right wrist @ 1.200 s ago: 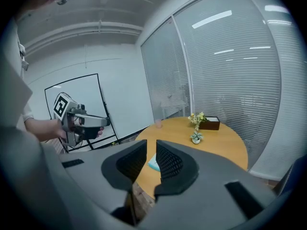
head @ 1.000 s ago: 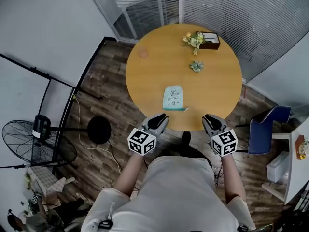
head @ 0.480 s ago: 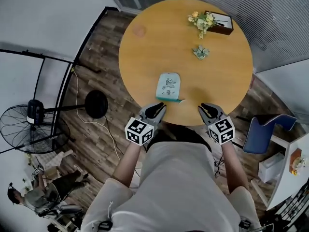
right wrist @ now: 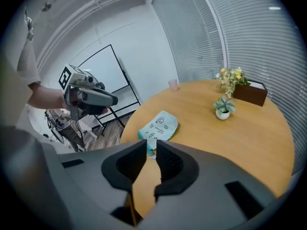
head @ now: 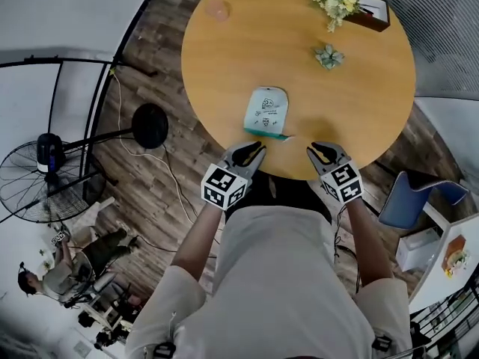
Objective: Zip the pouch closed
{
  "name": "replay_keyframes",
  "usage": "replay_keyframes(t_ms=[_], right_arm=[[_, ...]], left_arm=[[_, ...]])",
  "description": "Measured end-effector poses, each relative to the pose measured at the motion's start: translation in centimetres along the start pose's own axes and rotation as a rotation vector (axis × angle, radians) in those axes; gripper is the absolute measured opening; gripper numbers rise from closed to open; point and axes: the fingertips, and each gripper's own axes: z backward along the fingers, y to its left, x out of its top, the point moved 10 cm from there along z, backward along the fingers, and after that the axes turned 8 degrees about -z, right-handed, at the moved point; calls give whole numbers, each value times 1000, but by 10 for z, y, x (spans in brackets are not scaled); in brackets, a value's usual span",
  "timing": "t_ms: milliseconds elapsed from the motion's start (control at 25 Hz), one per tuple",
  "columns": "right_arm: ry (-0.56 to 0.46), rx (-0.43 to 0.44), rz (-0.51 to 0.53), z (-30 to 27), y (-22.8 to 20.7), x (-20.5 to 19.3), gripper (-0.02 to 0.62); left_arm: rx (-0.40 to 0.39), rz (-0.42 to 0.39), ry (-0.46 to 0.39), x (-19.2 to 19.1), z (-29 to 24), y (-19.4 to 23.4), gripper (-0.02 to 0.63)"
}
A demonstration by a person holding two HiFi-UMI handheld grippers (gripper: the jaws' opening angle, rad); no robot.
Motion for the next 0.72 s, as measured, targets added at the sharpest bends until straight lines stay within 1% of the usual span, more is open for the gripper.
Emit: replay_keyframes(t_ms=[120, 400, 520, 720], right_arm=[[32, 14, -10, -16, -3, -7, 60], [118, -15, -3, -58, -13, -23, 60], [162, -6, -9, -76, -19, -33, 60], [218, 19, 53, -104, -29, -46, 71]], left_arm=[[-23, 9, 35, -15, -12, 6, 63], [-79, -13, 147, -57, -50, 26, 63], [-103, 2, 191, -75, -64, 30, 63], [-133, 20, 220, -98, -83, 37, 63]])
